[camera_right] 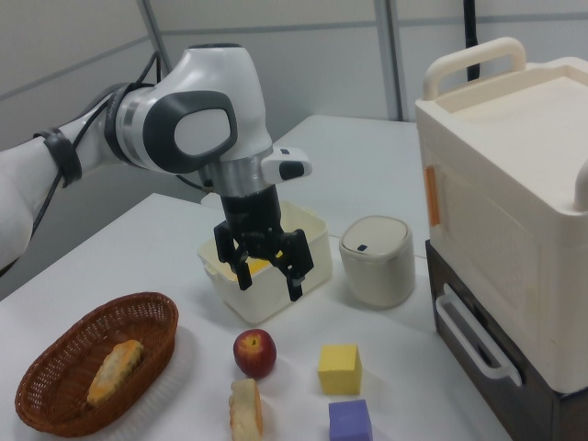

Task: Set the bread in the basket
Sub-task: 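Move the open gripper toward the small bread piece with orange topping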

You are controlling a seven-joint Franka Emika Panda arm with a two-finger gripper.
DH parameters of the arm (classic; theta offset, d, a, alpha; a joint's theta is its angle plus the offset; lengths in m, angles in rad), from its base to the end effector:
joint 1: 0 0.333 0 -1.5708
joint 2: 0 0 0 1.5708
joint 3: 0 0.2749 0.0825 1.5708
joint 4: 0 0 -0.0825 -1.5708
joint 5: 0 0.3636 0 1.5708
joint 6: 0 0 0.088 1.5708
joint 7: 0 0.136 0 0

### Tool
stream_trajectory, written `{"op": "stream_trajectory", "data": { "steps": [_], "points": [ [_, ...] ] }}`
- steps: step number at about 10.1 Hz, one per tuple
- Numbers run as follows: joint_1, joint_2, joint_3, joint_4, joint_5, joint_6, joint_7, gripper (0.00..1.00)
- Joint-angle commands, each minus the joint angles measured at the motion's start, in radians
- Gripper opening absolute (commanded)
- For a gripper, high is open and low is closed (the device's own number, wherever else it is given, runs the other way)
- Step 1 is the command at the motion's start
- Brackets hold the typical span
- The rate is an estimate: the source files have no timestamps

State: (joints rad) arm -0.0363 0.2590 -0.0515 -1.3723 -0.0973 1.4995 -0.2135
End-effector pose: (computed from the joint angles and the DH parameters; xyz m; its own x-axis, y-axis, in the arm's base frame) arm 0.5842 -0.0621 0.4926 0.9814 0.1182 -0.1510 0.1313 -0.9881 0.0799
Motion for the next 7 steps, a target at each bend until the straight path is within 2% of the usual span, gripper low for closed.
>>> {"op": "stream_trajectory", "data": {
  "steps": [1, 6, 7],
  "points": [
    [0.018, -0.003, 0.002, -0.047, -0.002, -0.012, -0.013, 1.00],
    [0.035, 0.071, 0.015, -0.096, -0.013, -0.012, -0.058, 1.00],
    [0.059, 0.081, 0.015, -0.103, -0.018, -0.009, -0.057, 1.00]
  ]
}}
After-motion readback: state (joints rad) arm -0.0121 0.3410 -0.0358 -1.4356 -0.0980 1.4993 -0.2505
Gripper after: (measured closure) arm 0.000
